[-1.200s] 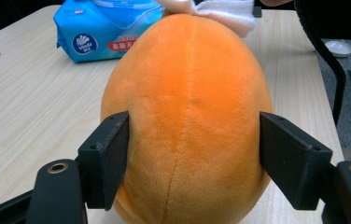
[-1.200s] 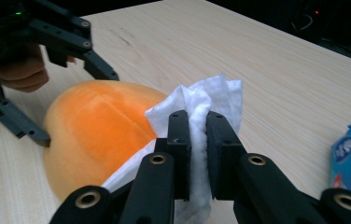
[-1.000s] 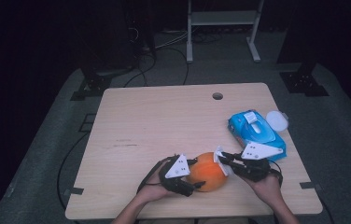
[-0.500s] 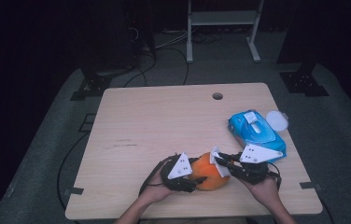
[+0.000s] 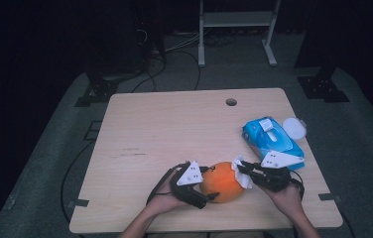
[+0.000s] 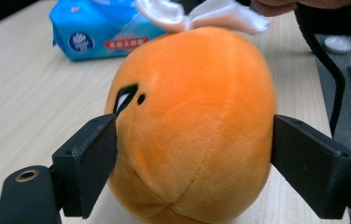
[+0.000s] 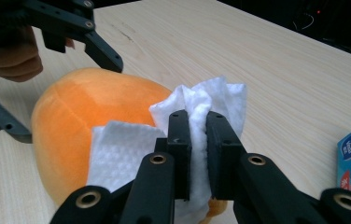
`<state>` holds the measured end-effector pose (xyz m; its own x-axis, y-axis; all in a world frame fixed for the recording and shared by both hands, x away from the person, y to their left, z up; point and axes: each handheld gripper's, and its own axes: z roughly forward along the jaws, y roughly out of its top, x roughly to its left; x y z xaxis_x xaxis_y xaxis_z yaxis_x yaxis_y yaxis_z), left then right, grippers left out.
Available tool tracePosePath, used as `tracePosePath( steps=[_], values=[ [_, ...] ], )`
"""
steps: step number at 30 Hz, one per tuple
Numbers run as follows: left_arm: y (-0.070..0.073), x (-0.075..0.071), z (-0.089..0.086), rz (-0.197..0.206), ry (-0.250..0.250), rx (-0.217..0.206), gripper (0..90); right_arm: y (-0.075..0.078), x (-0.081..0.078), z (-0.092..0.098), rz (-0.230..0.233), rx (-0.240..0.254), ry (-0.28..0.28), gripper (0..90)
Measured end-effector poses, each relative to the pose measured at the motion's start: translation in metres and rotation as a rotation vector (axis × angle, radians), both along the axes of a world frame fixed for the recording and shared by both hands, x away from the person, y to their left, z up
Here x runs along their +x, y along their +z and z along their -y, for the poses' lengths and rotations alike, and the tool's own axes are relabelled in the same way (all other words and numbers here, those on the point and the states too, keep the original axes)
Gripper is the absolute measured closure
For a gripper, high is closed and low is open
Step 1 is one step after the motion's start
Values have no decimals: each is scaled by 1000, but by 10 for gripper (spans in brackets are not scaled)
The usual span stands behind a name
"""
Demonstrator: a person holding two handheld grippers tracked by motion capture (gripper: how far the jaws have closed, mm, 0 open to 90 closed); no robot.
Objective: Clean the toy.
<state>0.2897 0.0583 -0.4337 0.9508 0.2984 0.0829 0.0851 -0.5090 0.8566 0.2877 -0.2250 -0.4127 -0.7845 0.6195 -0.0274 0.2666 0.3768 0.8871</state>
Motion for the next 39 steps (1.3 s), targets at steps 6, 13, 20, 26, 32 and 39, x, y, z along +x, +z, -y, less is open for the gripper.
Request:
tracePosePath(
  steps=[6, 13, 20, 26, 32, 39],
  values=[
    [0, -9, 6, 82, 17, 16, 332, 10, -11, -20, 19, 41, 76, 805],
    [1, -4, 0, 46, 44, -16, 389, 15, -12, -21, 35, 5, 70, 809],
    [13, 6, -14, 23, 148, -60, 399, 12, -1, 15, -11, 45, -36, 810],
    [12, -4, -2, 62, 107, -9, 388, 14, -6, -18, -7, 49, 69, 810],
    [9, 0, -8, 23, 108, -21, 356, 4, 3, -13, -23, -8, 16, 810],
    [10, 0, -4, 34, 121, -24, 360, 2, 6, -5, -62, 28, 16, 811]
  ],
)
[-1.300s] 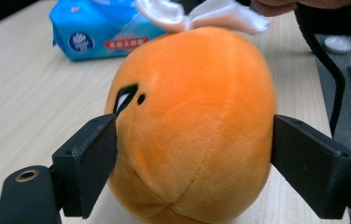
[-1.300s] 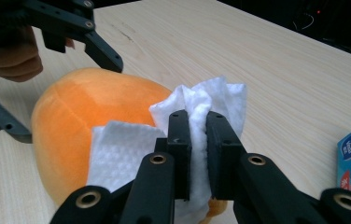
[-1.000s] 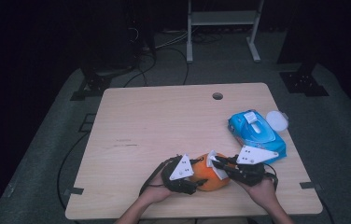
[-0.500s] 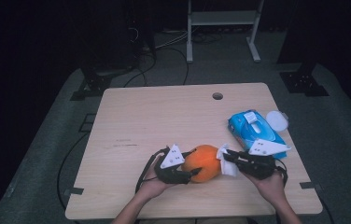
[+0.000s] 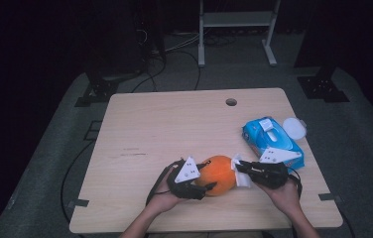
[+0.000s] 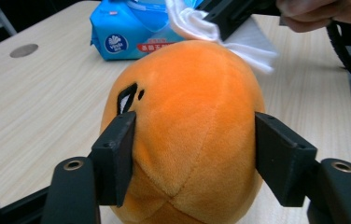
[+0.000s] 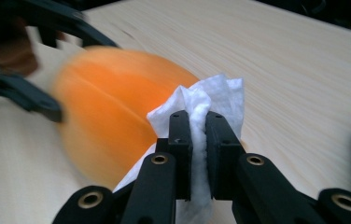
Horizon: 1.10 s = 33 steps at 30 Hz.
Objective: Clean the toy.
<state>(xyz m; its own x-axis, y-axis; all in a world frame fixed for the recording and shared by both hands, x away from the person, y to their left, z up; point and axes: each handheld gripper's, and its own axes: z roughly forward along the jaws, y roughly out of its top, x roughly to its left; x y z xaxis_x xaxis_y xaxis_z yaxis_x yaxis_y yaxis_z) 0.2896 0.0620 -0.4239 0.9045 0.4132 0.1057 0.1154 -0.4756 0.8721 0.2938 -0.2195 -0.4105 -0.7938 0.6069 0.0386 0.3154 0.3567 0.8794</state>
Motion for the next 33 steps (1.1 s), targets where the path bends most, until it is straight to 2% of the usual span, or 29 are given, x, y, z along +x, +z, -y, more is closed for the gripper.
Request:
tracePosePath(
  steps=[4, 5, 7, 10, 12, 14, 16, 17, 19, 22, 24, 25, 27, 29, 31, 33],
  values=[
    [5, 0, -1, -11, 4, -31, 393, 11, -10, -13, 37, 29, 61, 810],
    [8, 0, -2, -30, -1, -53, 396, 11, -10, -14, 51, 24, 62, 810],
    [11, 0, -4, -41, 0, -75, 397, 9, -7, -11, 39, 32, 61, 811],
    [12, 0, -2, -46, 3, -72, 391, 5, -2, -5, -7, 48, 51, 811],
    [11, 0, -1, -46, 5, -72, 388, 9, -6, -8, 10, 57, 60, 812],
    [12, -1, 1, -48, 6, -74, 380, 15, -12, -16, 23, 79, 99, 811],
    [12, -1, 2, -41, 5, -73, 338, 16, -15, -24, 42, 46, 121, 811],
    [12, 0, 1, -41, -1, -75, 286, 15, -16, -26, 51, 25, 119, 811],
    [12, 5, -2, -61, -9, -110, 176, 8, -11, -24, 30, 16, 108, 811],
    [8, 11, -3, -87, -9, -89, 99, 4, -3, -11, 3, 48, 61, 811],
    [1, 13, -2, -105, -26, -63, 107, 3, -1, -5, 1, 56, 39, 811],
    [-1, 12, 0, -94, -37, -50, 127, 2, 0, -3, -4, 65, 34, 811],
    [-2, 8, 0, -79, -64, -48, 179, 1, 2, 0, -5, 61, 21, 811],
    [0, 7, -1, -80, -82, -63, 228, -1, 3, 3, 1, 52, 2, 811],
    [1, 8, -2, -80, -70, -73, 223, -1, 5, 7, -14, 63, -8, 811],
    [-1, 12, 1, -99, -25, -62, 153, -2, 6, 8, -17, 68, -13, 810]
  ],
)
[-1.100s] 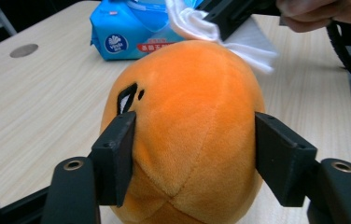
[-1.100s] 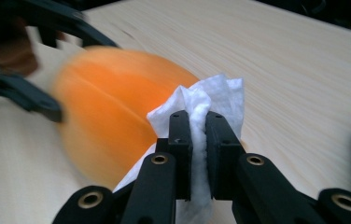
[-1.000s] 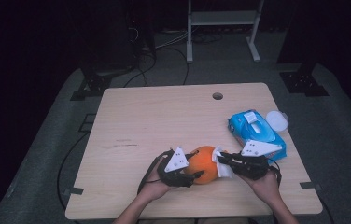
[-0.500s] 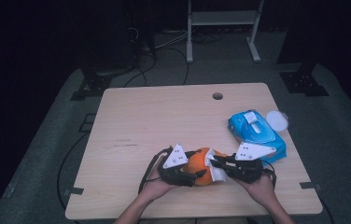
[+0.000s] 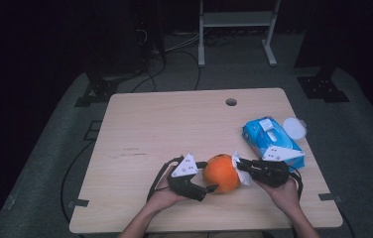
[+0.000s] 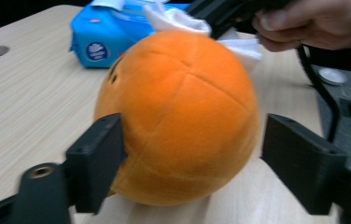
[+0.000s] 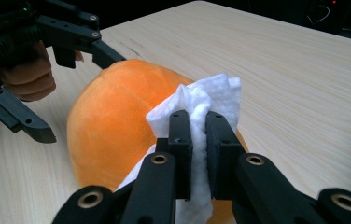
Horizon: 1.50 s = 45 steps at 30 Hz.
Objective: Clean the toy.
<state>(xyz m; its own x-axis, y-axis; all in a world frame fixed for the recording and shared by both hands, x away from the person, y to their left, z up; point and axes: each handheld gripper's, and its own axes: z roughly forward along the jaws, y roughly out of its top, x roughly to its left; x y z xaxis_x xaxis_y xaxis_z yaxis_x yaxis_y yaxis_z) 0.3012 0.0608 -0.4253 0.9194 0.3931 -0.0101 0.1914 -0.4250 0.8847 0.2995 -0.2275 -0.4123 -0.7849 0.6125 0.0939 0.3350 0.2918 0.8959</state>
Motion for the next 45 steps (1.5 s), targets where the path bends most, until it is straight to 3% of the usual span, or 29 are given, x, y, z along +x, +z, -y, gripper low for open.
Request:
tracePosePath(
  steps=[1, 4, 7, 9, 11, 14, 16, 19, 23, 25, 27, 29, 31, 33, 35, 38, 41, 45],
  values=[
    [-1, 2, 2, -12, 12, 12, 97, 0, 0, -1, 2, -2, 4, 810],
    [-8, 6, 7, -49, 7, 24, 88, 0, -1, -4, 11, -2, 12, 810],
    [-3, 1, 7, -2, 29, 27, 253, 0, -2, -5, 17, -2, 6, 811],
    [2, -2, 5, 2, 30, 27, 313, 3, -3, -5, 18, 22, 5, 811],
    [7, -2, 3, 0, 39, 32, 334, 9, -7, -7, 38, 27, 14, 813],
    [10, -4, 5, -2, 41, 54, 337, 16, -15, -17, 53, 78, 72, 812],
    [11, -6, 5, 1, 36, 67, 344, 20, -21, -29, 85, 48, 103, 812],
    [13, -7, 2, -18, 21, 37, 354, 21, -20, -28, 105, 19, 88, 813],
    [12, -7, 3, -27, -9, -6, 305, 13, -12, -14, 68, 25, 37, 812],
    [13, -5, 1, -4, 12, -47, 256, 11, -11, -10, 77, 15, 10, 812],
    [11, -2, 2, 11, 56, -25, 159, 9, -9, -7, 48, 42, 7, 812],
    [6, 1, 4, -17, 59, -11, 102, 10, -10, -10, 55, 36, 17, 812],
    [1, 2, 5, -32, 35, -14, 100, 11, -13, -16, 72, 24, 29, 812],
    [-2, 0, 7, -22, 16, -16, 159, 13, -17, -22, 93, 13, 43, 812],
    [-2, -4, 7, 15, 31, -10, 269, 15, -19, -23, 105, 0, 45, 812],
    [-1, -4, 6, 2, 49, -20, 323, 17, -16, -15, 92, 23, 42, 812],
    [-2, -4, 7, -4, 53, -30, 305, 18, -19, -15, 91, 29, 54, 812],
    [-6, -2, 10, -22, 8, -20, 124, 15, -21, -24, 111, -4, 74, 812]
  ],
)
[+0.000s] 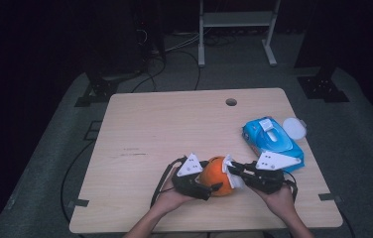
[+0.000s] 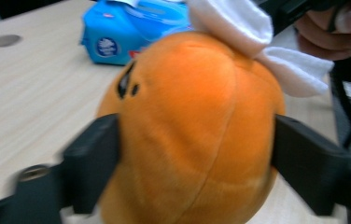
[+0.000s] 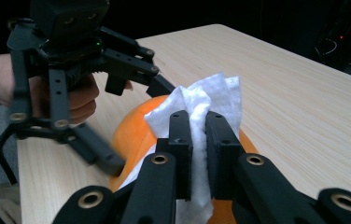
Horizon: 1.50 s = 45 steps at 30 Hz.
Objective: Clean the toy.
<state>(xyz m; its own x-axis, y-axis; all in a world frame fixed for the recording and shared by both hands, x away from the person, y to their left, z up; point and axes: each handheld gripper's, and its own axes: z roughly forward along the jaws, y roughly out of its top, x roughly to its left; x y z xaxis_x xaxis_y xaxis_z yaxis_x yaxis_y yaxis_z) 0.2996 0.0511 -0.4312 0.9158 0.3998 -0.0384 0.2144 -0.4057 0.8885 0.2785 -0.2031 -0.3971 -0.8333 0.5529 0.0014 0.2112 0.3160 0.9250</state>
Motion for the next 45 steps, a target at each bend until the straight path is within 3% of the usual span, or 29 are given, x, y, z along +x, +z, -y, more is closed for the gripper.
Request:
tracePosePath(
  steps=[3, 5, 7, 11, 14, 17, 19, 21, 23, 27, 30, 33, 36, 39, 43, 45],
  values=[
    [-1, -3, 3, 44, -10, 48, 127, 0, 4, 3, -2, 0, -8, 811],
    [1, -6, 4, 78, 7, 60, 235, -1, 5, 5, -19, 8, -13, 811],
    [5, -8, 3, 72, 10, 61, 306, 0, 3, 4, -7, 8, -16, 812],
    [17, -9, 0, 20, -9, 60, 353, 9, -9, -5, 5, 41, 36, 812],
    [16, -8, 1, 14, 1, 86, 354, 12, -14, -17, 44, -7, 55, 812],
    [13, -3, -4, -30, 28, 47, 354, 8, -9, -14, 46, -18, 34, 812],
    [11, 1, -7, -59, 49, 17, 348, 4, -3, -4, 33, -28, -15, 812],
    [10, 3, -9, -76, 58, -2, 337, -1, 3, 7, -8, -10, -59, 812],
    [8, 3, -7, -81, 70, -7, 324, -3, 1, 8, -20, 11, -59, 813],
    [7, 4, -6, -97, 96, -21, 304, 1, -8, -11, 8, 7, 23, 812],
    [6, 4, -7, -100, 96, -23, 291, 2, -10, -19, 42, -38, 28, 813],
    [5, 3, -5, -89, 69, -21, 260, 0, -2, -8, 17, -23, 0, 813],
    [4, 0, -2, -34, 31, 14, 208, -3, 3, 3, -7, -3, -33, 813],
    [4, -3, 1, 4, 33, 34, 247, -3, 3, 4, -4, -5, -49, 813],
    [2, -2, -3, 1, 55, 29, 323, -2, -6, -6, 31, -17, -33, 814],
    [2, 0, -4, -15, 68, 19, 330, -1, -11, -14, 36, -22, 23, 813]
  ],
)
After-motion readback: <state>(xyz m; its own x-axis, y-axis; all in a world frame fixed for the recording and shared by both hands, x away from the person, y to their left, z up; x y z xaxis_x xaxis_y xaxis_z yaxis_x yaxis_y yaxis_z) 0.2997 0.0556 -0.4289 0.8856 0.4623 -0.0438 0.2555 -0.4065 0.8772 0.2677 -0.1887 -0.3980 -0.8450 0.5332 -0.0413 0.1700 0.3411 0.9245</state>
